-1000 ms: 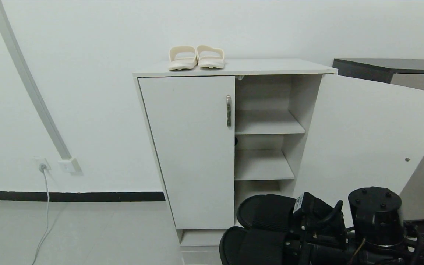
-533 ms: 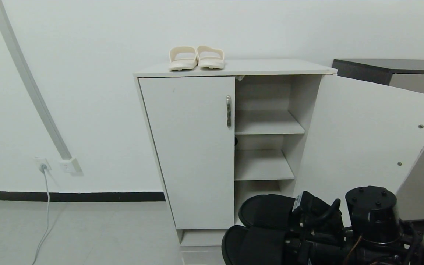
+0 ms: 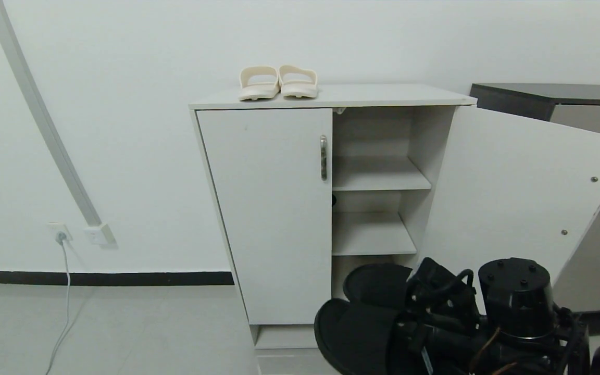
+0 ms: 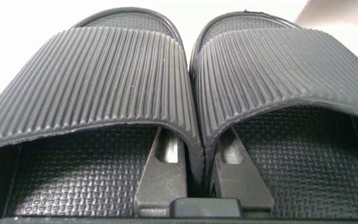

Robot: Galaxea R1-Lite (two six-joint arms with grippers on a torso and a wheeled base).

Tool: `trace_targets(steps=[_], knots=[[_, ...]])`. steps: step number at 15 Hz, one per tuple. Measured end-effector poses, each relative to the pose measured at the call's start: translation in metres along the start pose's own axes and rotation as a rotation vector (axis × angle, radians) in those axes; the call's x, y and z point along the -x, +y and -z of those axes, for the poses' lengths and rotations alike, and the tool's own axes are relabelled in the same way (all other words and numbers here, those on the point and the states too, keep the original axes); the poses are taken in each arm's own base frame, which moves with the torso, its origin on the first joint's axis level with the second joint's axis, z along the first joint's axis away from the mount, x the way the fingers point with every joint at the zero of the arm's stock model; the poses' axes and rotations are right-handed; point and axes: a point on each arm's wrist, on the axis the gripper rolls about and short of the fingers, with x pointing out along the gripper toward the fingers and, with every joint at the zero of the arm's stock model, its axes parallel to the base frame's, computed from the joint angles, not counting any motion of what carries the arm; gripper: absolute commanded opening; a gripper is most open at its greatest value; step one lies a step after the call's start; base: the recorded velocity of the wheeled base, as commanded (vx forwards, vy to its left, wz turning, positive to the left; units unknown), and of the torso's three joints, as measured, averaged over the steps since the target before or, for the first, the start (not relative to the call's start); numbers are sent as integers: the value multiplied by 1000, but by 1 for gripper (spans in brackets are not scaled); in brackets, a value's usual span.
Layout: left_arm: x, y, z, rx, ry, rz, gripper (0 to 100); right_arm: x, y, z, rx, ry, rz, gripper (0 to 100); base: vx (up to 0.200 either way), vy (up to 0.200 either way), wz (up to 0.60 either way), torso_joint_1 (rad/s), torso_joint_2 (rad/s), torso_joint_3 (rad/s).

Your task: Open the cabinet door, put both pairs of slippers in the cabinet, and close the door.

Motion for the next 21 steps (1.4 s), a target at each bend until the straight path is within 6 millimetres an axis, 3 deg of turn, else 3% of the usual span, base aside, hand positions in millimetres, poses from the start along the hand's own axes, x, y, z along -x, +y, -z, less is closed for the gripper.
trace_targets(steps=[7, 11, 18, 21], knots=[[0, 0, 0, 3, -3, -1, 0, -77, 36, -29, -250, -114, 442, 0, 0, 0, 0, 0, 0, 0], [0, 0, 0, 4, -2, -1, 0, -119, 28, -29, -295, -132, 726, 0, 0, 0, 0, 0, 0, 0], [0, 0, 0, 6, -1, -2, 0, -139, 12, -12, -296, -98, 789, 0, 0, -200, 0, 5, 3, 2], [0, 0, 0, 7, -2, -2, 0, -143, 9, -7, -295, -88, 798, 0, 0, 0, 0, 0, 0, 0]])
